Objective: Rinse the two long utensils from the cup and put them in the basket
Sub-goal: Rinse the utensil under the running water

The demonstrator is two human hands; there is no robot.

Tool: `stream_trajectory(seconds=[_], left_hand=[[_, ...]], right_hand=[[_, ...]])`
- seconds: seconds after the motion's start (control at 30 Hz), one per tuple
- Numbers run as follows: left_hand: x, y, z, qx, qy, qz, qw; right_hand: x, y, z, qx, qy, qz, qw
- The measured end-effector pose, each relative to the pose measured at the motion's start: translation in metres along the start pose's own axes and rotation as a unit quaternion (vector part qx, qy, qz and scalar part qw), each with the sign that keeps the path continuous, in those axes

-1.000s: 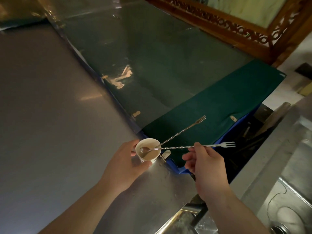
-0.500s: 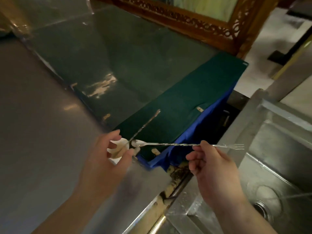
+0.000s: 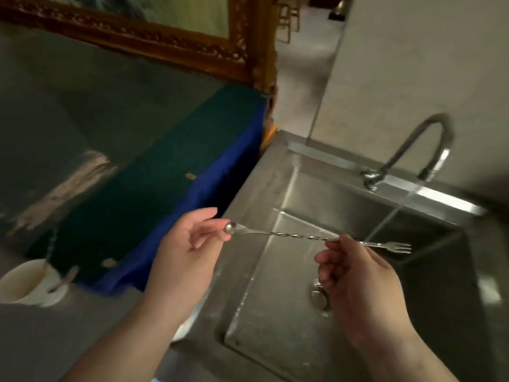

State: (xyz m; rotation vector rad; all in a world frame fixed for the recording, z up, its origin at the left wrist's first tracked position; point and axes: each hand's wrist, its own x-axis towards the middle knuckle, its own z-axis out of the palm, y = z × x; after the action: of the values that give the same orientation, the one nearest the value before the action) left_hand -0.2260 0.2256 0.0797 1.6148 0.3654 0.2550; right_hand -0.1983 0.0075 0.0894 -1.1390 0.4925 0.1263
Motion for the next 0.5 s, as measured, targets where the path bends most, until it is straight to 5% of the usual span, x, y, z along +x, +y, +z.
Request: stream_trajectory(seconds=[0.27, 0.5], left_hand=[[-0.010, -0.006, 0.143, -0.097, -0.106, -0.091, 0.985], [0.013, -0.017, 0.221, -0.159, -0.127, -0.164, 0.965]], right_hand=[[0.030, -0.045, -0.124, 0.044, 0.103, 0.003, 0.994], [0.056, -0.056, -0.169, 0.079, 0.160, 0.002, 0.984]])
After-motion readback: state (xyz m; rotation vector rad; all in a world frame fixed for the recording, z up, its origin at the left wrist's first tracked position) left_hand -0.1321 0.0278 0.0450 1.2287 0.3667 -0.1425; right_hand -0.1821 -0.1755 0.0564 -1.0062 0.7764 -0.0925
